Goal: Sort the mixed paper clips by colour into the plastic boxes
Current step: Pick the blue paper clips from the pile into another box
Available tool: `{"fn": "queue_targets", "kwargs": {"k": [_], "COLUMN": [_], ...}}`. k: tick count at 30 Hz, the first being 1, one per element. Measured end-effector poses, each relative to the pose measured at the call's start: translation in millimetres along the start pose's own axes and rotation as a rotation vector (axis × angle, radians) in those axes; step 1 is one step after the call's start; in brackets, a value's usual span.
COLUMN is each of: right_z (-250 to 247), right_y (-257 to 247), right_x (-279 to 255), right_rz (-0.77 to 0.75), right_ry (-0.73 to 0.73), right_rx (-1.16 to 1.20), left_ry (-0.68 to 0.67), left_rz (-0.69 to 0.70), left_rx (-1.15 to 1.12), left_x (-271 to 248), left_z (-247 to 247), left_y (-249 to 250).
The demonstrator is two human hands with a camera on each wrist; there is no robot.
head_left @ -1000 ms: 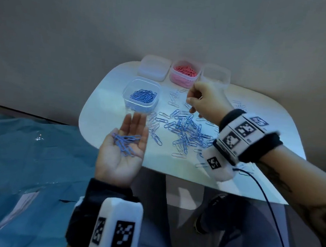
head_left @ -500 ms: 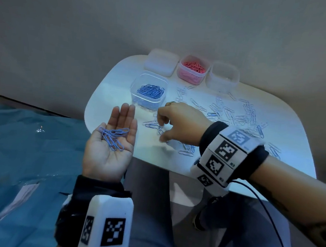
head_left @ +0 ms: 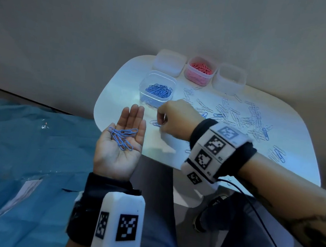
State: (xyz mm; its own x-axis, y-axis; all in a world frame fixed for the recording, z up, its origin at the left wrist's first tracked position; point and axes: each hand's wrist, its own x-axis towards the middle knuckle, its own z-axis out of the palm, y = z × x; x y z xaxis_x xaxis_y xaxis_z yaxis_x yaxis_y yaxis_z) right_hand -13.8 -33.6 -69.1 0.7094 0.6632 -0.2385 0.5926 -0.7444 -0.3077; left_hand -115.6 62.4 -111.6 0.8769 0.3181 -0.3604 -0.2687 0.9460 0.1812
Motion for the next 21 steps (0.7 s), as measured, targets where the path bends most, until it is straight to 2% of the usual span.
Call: {"fn": "queue_targets", "kwargs": {"k": [3, 11, 17, 21], "right_z": [10, 8, 6, 7], "right_y": [-3, -4, -3, 8], "right_x": [3, 9, 11, 13], "right_rz": [-0.013, -0.028, -0.026, -0.03], "right_ry": [0.004, 0.09, -0.013, -0.052], "right_rx": [-0.101, -0.149, -0.298, -0.283], "left_ry": [0.002, 0.024, 0.025, 0.028], "left_rz": [0.006, 0.012, 0.003, -0.001], "left_rx": [0.007, 0.014, 0.014, 0.005], "left_x": [-1, -1, 2, 2], "left_z": [0, -2, 0, -1], "left_y": [2, 2, -1, -3]}}
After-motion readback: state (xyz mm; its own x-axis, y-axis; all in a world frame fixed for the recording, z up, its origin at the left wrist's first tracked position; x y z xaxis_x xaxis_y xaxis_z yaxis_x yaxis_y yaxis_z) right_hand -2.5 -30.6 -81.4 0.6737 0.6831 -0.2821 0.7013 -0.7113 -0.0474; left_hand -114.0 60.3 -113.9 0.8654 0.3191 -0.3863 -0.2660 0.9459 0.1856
